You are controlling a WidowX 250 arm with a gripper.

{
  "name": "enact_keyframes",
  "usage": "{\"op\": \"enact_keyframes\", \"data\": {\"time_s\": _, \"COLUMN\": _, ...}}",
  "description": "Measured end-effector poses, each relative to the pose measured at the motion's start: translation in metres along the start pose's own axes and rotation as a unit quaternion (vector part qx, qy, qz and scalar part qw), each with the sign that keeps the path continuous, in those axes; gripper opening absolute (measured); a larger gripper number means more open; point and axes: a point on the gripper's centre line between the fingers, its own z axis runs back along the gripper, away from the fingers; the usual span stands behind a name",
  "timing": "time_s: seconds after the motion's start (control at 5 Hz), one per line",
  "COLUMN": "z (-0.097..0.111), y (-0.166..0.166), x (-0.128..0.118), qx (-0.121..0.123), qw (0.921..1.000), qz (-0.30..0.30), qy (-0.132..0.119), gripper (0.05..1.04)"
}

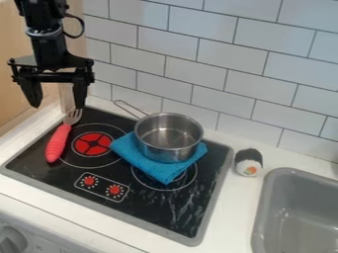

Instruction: Pick up the sushi object and put it inside of the pan

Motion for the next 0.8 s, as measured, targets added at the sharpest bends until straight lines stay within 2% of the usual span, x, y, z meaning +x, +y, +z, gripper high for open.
{"op": "enact_keyframes", "data": {"time_s": 0.2, "z": -0.011, "y": 0.001, "x": -0.012, "qx": 0.002, "qw": 0.9997, "qz": 0.002, "qy": 0.026, "gripper": 0.999}}
{"op": "enact_keyframes", "data": {"time_s": 0.4, "z": -0.011, "y": -0.001, "x": -0.016, "qx": 0.012, "qw": 0.9992, "qz": -0.009, "qy": 0.037, "gripper": 0.999}}
{"op": "enact_keyframes", "data": {"time_s": 0.8, "z": -0.01, "y": -0.03, "x": -0.016, "qx": 0.012, "qw": 0.9979, "qz": -0.057, "qy": 0.028, "gripper": 0.999}}
